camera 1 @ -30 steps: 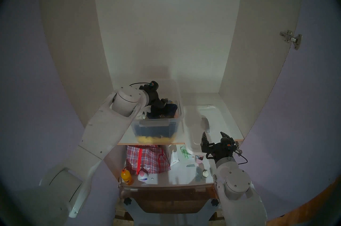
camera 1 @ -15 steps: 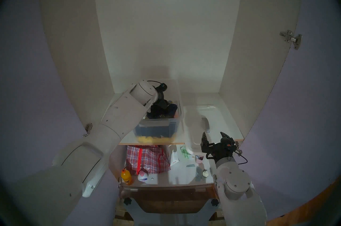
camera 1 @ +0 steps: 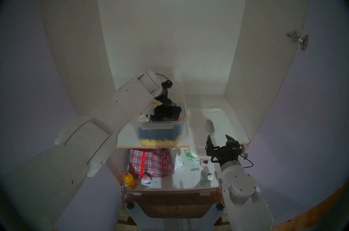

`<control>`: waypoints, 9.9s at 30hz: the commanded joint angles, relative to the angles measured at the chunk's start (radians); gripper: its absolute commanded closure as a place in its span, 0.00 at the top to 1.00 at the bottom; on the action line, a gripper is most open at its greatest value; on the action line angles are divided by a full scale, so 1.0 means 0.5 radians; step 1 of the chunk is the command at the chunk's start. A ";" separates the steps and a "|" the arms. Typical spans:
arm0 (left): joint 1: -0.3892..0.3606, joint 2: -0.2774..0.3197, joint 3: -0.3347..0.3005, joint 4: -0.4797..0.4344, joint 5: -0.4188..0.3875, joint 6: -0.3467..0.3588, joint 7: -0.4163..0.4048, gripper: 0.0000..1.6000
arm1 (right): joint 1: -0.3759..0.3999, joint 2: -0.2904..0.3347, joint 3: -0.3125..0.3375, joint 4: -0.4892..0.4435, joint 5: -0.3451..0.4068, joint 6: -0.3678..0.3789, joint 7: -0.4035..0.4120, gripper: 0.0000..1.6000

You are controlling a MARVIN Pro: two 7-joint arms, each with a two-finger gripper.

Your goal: Take socks out of the storage bin, place them on top of the cabinet, and put the lid back on the bin

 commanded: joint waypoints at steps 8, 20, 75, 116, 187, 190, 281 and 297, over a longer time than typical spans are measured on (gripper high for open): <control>-0.053 -0.004 0.101 0.053 0.057 -0.051 -0.139 1.00 | 0.015 -0.005 -0.003 -0.055 0.002 -0.008 -0.001 1.00; -0.160 -0.118 0.225 0.389 0.127 -0.117 0.008 1.00 | 0.017 -0.005 -0.003 -0.049 0.001 -0.011 0.000 1.00; 0.432 0.381 -0.318 -0.929 0.090 -0.033 0.605 0.00 | 0.018 -0.006 -0.002 -0.049 0.000 -0.011 0.001 1.00; 0.444 0.617 -0.231 -0.486 0.197 0.459 0.665 0.09 | 0.016 -0.008 -0.001 -0.053 -0.001 -0.009 0.002 1.00; 0.832 0.555 -0.800 -0.580 -0.198 0.001 0.731 1.00 | 1.598 0.247 0.018 1.929 0.068 -0.061 0.393 1.00; 0.831 0.556 -0.797 -0.578 -0.201 0.001 0.733 1.00 | 1.719 0.228 0.035 2.089 0.091 0.004 0.393 1.00; 0.830 0.562 -0.790 -0.572 -0.221 -0.019 0.738 1.00 | 1.821 -0.242 -0.347 1.054 0.020 0.953 -0.495 0.00; 0.830 0.561 -0.789 -0.571 -0.222 -0.019 0.740 1.00 | 2.101 -0.545 -0.542 1.640 -0.001 0.705 -0.639 0.00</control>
